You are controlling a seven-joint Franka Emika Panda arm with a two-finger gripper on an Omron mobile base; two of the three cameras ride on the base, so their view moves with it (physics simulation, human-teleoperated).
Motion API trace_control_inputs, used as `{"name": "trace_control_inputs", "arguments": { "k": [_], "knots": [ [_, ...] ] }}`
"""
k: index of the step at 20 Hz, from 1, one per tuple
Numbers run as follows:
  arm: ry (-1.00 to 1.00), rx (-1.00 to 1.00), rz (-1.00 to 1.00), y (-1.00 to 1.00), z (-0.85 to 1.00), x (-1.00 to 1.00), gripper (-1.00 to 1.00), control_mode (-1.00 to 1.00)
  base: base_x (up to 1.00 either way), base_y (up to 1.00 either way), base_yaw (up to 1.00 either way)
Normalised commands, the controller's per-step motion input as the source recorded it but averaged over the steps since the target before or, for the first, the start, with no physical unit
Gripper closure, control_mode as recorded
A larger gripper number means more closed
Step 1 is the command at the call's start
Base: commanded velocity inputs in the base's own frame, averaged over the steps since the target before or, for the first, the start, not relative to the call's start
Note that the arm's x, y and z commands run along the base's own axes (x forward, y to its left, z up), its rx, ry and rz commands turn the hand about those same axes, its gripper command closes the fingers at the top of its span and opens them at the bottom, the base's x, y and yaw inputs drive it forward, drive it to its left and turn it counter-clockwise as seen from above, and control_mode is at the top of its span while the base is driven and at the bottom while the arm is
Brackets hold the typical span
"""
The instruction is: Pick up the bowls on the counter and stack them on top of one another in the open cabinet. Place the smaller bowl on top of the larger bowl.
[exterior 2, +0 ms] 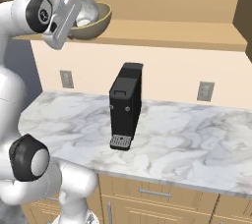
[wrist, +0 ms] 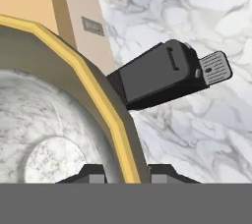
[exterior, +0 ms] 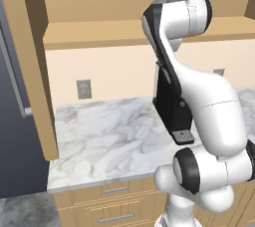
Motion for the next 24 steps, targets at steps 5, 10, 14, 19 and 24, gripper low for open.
{"name": "trace_control_inputs", "arguments": {
  "k": [5, 10, 14, 19, 24],
  "knots": [
    [0.00, 0.05, 0.02, -0.34, 0.00, 0.63, 1.00, -1.00, 0.00, 0.00, 0.00],
    [0.00, 0.07, 0.03, -0.33, 0.00, 0.70, 1.00, -1.00, 0.00, 0.00, 0.00],
    [0.00, 0.05, 0.03, -0.30, 0.00, 0.83, 1.00, -1.00, 0.00, 0.00, 0.00],
    [0.03, 0.01, 0.01, -0.14, 0.00, 0.72, 1.00, -1.00, 0.00, 0.00, 0.00],
    [0.10, 0.01, 0.00, 0.00, -0.09, 0.57, 1.00, -1.00, 0.00, 0.00, 0.00]
  ]
}}
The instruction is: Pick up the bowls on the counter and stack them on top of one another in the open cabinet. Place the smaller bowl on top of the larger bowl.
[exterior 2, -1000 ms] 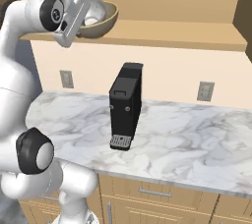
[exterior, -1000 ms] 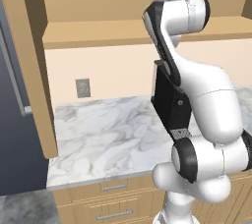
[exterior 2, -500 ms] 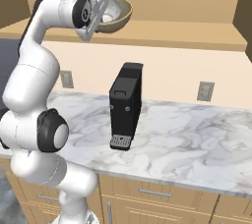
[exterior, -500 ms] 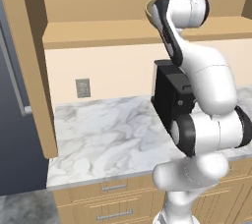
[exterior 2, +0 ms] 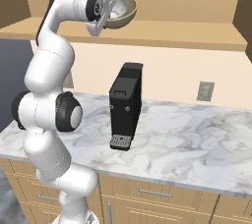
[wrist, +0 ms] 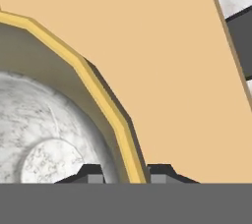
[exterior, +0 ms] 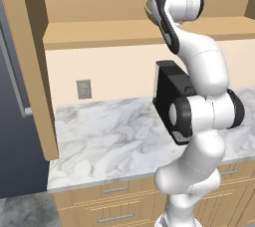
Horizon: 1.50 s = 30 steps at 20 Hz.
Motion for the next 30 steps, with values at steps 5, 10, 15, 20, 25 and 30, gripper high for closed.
{"name": "trace_control_inputs", "arguments": {
  "k": [5, 10, 15, 20, 25, 30],
  "knots": [
    [0.11, 0.04, 0.00, 0.00, -0.18, 0.39, -1.00, -1.00, 0.00, 0.00, 0.00],
    [0.08, 0.07, 0.01, -0.03, -0.14, 0.33, -1.00, -1.00, 0.00, 0.00, 0.00],
    [-0.01, 0.01, 0.02, 0.01, 0.00, 0.00, -1.00, -1.00, 0.00, 0.00, 0.00],
    [-0.10, -0.01, 0.01, 0.25, -0.05, -0.47, -1.00, -1.00, 0.00, 0.00, 0.00],
    [-0.13, -0.06, 0.00, 0.53, -0.08, -0.81, -1.00, -1.00, 0.00, 0.00, 0.00],
    [-0.09, -0.07, 0.00, 0.76, -0.18, -1.00, -1.00, -1.00, 0.00, 0.00, 0.00]
  ]
}}
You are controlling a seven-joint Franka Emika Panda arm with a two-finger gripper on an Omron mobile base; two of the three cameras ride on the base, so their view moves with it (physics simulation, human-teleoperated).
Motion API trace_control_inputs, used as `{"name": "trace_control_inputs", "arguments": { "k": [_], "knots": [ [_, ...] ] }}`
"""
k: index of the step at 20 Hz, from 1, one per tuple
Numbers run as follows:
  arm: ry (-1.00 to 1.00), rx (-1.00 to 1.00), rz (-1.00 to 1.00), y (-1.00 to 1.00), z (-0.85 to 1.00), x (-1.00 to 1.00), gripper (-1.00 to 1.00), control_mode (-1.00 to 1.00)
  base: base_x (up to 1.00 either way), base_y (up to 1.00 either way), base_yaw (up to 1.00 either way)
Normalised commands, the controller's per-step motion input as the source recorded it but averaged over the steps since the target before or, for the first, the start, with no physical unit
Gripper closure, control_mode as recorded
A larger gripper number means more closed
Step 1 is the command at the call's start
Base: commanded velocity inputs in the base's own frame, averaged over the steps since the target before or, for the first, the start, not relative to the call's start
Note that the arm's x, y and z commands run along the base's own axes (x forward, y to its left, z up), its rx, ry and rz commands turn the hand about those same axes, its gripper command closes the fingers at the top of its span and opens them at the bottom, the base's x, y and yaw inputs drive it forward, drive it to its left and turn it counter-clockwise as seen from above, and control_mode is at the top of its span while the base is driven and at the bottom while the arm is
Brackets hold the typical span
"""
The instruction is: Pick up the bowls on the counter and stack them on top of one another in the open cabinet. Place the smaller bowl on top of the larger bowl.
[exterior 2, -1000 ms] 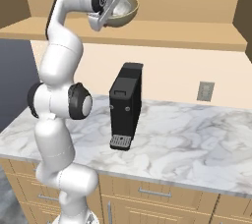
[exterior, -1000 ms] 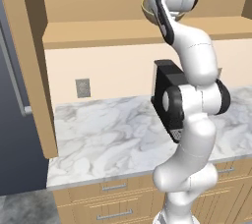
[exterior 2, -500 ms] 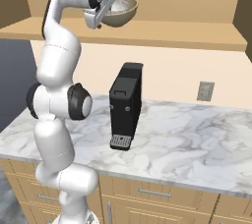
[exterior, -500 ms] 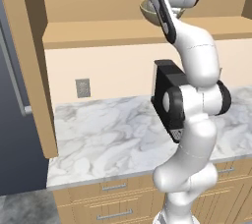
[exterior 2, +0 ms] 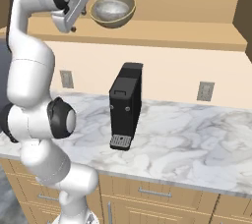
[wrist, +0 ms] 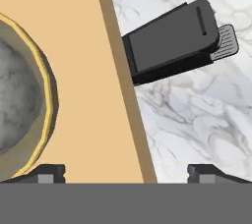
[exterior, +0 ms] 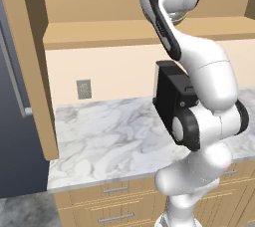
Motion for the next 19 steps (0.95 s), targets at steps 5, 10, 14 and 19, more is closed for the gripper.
{"name": "trace_control_inputs", "arguments": {
  "k": [5, 10, 14, 19],
  "knots": [
    [0.00, -0.01, 0.00, 0.72, -0.04, -1.00, -1.00, -1.00, 0.00, 0.00, 0.00],
    [0.00, 0.00, 0.00, 0.44, -0.49, -1.00, -1.00, -1.00, 0.00, 0.00, 0.00],
    [0.09, 0.01, 0.00, 0.07, -0.85, -0.88, -1.00, -1.00, 0.00, 0.00, 0.00],
    [0.13, 0.05, 0.00, 0.00, -0.98, -0.55, -1.00, -1.00, 0.00, 0.00, 0.00]
  ]
}}
